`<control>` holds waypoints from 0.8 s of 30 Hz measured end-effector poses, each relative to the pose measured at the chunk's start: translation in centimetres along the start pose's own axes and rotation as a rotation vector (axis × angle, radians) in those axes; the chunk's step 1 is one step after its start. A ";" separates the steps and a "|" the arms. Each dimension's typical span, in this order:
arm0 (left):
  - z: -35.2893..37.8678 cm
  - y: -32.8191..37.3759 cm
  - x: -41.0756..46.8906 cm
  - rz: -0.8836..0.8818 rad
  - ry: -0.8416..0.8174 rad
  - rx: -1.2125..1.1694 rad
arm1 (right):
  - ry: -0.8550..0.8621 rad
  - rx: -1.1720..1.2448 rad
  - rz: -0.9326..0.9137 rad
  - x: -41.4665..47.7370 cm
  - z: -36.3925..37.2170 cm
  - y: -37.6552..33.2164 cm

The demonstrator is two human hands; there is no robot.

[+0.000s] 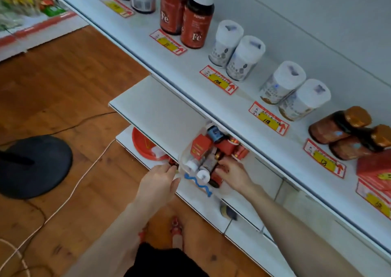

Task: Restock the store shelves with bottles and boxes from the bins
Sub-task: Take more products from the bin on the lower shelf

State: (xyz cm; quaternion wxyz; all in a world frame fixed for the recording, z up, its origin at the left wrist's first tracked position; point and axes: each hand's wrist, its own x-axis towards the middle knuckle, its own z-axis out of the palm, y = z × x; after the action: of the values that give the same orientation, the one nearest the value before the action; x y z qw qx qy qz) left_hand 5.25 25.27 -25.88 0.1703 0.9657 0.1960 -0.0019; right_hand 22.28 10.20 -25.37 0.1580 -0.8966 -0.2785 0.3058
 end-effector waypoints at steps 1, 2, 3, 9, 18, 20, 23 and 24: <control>0.4 -0.5 0.7 0.035 -0.019 -0.010 | 0.002 0.010 0.046 0.3 0.6 0.4; 0.8 -1.0 1.6 0.059 -0.042 -0.004 | 0.013 0.017 0.101 0.6 1.2 0.7; 1.4 -1.6 2.6 0.080 -0.060 0.013 | 0.028 0.019 0.146 1.0 1.8 1.2; 5.8 -3.8 7.9 0.100 -0.183 -0.042 | 0.046 0.045 0.314 4.9 6.3 3.3; 11.2 -5.0 9.9 0.257 -0.069 -0.060 | -0.066 0.048 0.447 11.7 13.4 5.6; 11.6 -5.4 10.0 0.275 -0.033 -0.046 | -0.031 0.016 0.463 11.9 13.7 5.5; 11.4 -5.1 10.7 0.242 -0.029 -0.067 | 0.036 0.098 0.452 10.7 12.1 5.3; 11.1 -4.8 11.2 0.240 -0.035 -0.079 | 0.058 0.121 0.442 9.7 10.9 5.0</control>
State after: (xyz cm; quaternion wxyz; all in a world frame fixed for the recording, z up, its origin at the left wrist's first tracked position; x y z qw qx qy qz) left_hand 14.51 29.99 -38.72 0.2106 0.9746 0.0758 0.0093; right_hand 23.81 13.22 -40.43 0.1485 -0.9332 -0.0520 0.3232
